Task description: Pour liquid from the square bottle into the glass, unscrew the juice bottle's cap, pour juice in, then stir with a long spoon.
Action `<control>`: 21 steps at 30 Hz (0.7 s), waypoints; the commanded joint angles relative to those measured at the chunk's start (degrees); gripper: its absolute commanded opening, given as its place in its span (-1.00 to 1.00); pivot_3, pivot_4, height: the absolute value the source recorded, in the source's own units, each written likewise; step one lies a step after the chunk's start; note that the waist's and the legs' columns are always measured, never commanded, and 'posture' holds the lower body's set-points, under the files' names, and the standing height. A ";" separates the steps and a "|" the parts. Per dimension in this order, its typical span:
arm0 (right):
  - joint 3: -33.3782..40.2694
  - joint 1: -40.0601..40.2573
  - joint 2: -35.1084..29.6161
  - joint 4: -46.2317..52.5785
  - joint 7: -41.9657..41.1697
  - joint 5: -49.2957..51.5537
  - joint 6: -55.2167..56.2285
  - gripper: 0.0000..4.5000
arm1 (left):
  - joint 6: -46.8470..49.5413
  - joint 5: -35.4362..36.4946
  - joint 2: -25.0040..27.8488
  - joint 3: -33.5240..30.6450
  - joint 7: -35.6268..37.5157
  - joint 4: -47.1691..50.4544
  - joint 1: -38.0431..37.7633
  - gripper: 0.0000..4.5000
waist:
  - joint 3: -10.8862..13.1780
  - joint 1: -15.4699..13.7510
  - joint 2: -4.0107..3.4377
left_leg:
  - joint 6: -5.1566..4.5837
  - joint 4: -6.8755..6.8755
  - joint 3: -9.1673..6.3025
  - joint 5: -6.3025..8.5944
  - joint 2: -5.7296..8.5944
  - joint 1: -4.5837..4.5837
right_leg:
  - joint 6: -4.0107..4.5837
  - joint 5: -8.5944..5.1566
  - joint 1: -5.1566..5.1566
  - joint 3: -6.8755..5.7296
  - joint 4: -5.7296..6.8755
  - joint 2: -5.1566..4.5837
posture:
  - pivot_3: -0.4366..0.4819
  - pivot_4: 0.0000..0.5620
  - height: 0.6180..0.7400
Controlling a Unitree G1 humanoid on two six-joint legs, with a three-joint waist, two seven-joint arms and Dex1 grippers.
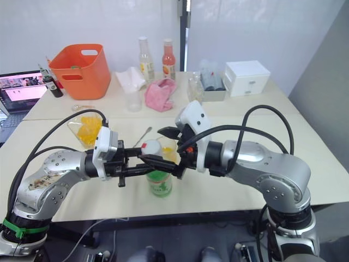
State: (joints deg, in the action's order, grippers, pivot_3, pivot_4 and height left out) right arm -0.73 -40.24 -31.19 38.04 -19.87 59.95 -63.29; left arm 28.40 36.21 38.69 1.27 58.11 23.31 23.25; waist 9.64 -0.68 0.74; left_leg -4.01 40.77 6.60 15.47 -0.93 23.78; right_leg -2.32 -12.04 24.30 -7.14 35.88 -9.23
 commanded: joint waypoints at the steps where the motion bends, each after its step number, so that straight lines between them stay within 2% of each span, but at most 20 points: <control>1: 0.72 -1.21 0.04 0.93 0.34 1.52 0.36 0.98 | 0.30 0.00 0.27 0.56 0.69 0.50 -0.13 -0.35 | 0.00 0.01 0.00 | 0.00 0.00 0.00 0.00 0.00 0.00 | 0.00 0.00 0.00 0.00 0.00 0.00 | -0.05 -0.47 0.55; 4: 0.48 -1.30 0.02 0.77 0.20 1.71 0.29 0.61 | 0.20 -0.02 0.38 0.35 0.80 0.53 -0.43 -0.35 | 0.00 0.01 0.00 | 0.00 0.00 0.00 0.00 0.00 0.00 | 0.00 0.00 0.00 0.00 0.00 0.01 | -0.05 -0.47 0.55; 10: 0.01 -1.60 0.01 0.19 0.00 2.39 0.47 -0.26 | -0.07 -0.15 0.58 0.09 1.05 0.42 -0.82 -0.35 | 0.00 0.03 0.00 | -0.01 0.00 0.00 0.00 -0.01 0.00 | 0.00 0.00 0.00 0.00 0.00 0.01 | -0.05 -0.47 0.55; 18: -0.41 -1.84 0.13 -0.41 -0.85 1.65 1.85 -0.27 | -0.65 -0.34 0.82 0.02 1.30 0.35 -1.29 -0.35 | 0.00 0.03 0.00 | -0.01 0.00 0.00 0.00 -0.01 0.00 | 0.00 0.00 0.00 0.00 0.00 0.01 | -0.05 -0.47 0.55; 21: -1.84 -2.68 -0.73 -2.09 -7.88 -0.11 4.89 -0.27 | -0.86 -0.42 0.85 0.03 1.40 0.16 -1.32 -0.35 | 0.00 0.06 0.00 | -0.01 0.00 0.00 0.00 -0.01 0.00 | 0.00 0.00 0.00 0.01 -0.01 0.01 | -0.05 -0.47 0.55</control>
State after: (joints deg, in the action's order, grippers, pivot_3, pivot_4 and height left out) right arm -2.43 -41.31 -31.51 35.59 -23.63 60.42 -61.81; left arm 27.60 36.14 38.80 0.72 58.30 23.04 22.47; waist 9.64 -0.62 0.74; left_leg -4.02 40.77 6.60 15.47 -0.94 23.78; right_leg -2.32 -12.04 24.30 -7.13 35.87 -9.22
